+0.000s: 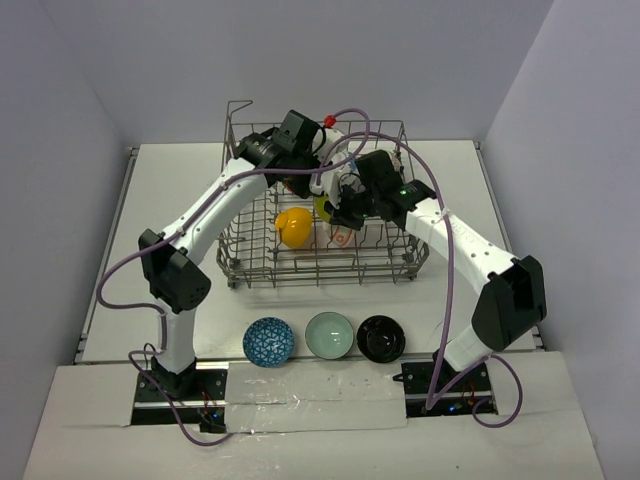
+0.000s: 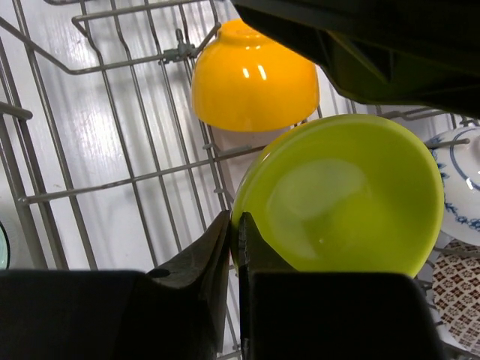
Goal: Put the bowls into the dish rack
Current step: Pass from the left arm to the right, then insert the bowl into the dish rack.
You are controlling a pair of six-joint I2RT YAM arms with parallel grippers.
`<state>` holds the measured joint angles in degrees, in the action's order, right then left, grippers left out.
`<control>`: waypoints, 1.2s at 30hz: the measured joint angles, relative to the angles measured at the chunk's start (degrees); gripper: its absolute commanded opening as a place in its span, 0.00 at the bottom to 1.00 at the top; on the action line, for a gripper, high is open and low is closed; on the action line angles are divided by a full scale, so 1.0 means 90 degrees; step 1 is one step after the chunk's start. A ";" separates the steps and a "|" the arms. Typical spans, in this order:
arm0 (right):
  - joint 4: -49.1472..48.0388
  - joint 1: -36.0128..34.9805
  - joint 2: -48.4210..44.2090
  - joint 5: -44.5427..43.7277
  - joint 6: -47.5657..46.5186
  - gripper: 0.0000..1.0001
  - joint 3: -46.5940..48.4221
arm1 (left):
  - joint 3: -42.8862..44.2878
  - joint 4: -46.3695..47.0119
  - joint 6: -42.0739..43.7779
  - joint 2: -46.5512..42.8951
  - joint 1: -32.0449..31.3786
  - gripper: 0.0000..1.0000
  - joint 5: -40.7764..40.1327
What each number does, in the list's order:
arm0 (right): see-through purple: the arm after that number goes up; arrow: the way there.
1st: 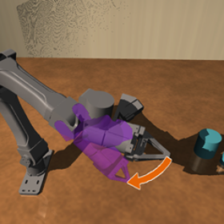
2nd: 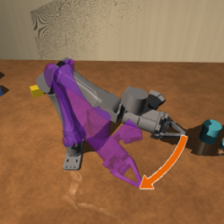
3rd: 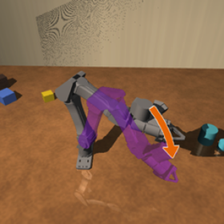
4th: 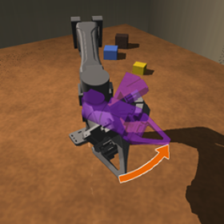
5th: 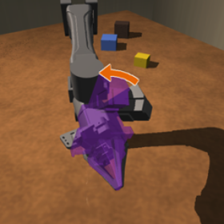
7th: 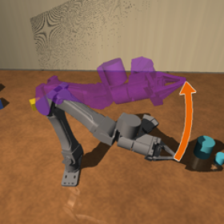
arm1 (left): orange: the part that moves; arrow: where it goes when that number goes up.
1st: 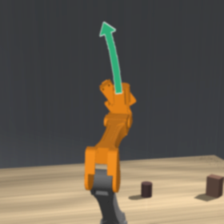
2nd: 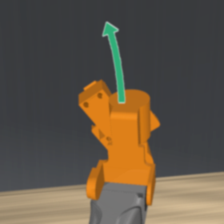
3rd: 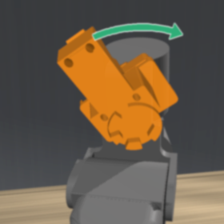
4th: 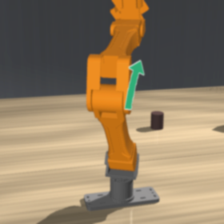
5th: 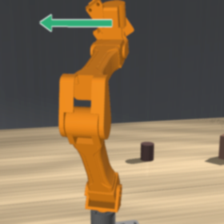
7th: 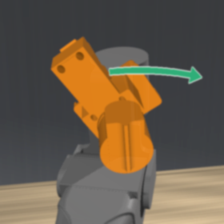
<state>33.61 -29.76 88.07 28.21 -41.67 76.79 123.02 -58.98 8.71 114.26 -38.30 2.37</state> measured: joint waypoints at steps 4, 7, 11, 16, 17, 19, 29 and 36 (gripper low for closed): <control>-0.0107 -0.0002 -0.0061 0.0049 0.0080 0.00 0.0000 | -0.0197 0.0146 -0.0090 -0.0233 -0.0019 0.34 -0.0469; -0.0104 0.0002 -0.0148 0.0041 0.0238 0.00 0.0000 | -0.0393 0.0221 -0.0100 -0.0500 -0.0022 0.34 -0.0833; -0.0049 0.0061 -0.0155 -0.0109 0.0449 0.00 0.0000 | -0.0784 0.0418 -0.0092 -0.1110 -0.0029 0.34 -0.1316; 0.0029 0.0226 -0.0294 -0.0017 0.0709 0.00 -0.0015 | -0.1474 0.0811 -0.0097 -0.1872 0.0049 0.35 -0.1819; 0.0056 0.0321 -0.0350 0.0061 0.0782 0.00 -0.0015 | -0.1600 0.0884 -0.0102 -0.1984 0.0102 0.36 -0.1846; 0.0097 0.0576 -0.0478 0.0245 0.0913 0.00 -0.0015 | -0.1858 0.1018 -0.0126 -0.2181 0.0294 0.36 -0.1880; 0.0406 0.1690 -0.0831 0.1382 0.1802 0.00 -0.0005 | -0.4036 0.2509 -0.0265 -0.3439 0.1243 0.37 -0.2531; 0.0566 0.2106 -0.0831 0.2268 0.2480 0.00 -0.0090 | -0.5574 0.3623 -0.0413 -0.4367 0.1848 0.37 -0.2596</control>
<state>38.70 -10.81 80.60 48.62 -19.35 75.99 72.86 -26.37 4.99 74.96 -21.67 -20.99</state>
